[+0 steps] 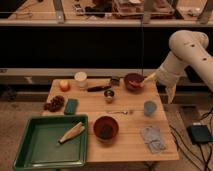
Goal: Place pepper in plastic cup
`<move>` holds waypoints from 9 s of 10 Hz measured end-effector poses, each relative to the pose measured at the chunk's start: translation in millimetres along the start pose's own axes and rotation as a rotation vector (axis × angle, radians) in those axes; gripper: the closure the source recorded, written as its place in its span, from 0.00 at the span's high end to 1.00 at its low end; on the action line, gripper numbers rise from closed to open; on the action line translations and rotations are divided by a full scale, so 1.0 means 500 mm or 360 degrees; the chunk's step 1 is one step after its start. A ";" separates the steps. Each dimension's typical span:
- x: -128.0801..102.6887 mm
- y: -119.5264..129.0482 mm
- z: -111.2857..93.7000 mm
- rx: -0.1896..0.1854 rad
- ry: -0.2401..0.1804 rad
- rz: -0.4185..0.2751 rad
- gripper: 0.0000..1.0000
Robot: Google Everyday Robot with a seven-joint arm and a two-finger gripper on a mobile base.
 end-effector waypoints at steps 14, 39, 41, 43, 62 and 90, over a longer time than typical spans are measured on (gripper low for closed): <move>0.000 -0.006 0.002 0.0005 0.0053 -0.0031 0.80; 0.317 -0.204 0.218 0.0311 0.0605 -0.0256 0.80; 0.332 -0.224 0.239 0.0278 0.0624 -0.0254 0.80; 0.349 -0.228 0.275 0.0214 0.0622 -0.0241 0.80; 0.430 -0.184 0.354 0.0147 0.0551 -0.0150 0.08; 0.185 0.150 0.093 -0.0224 0.0381 -0.0671 0.08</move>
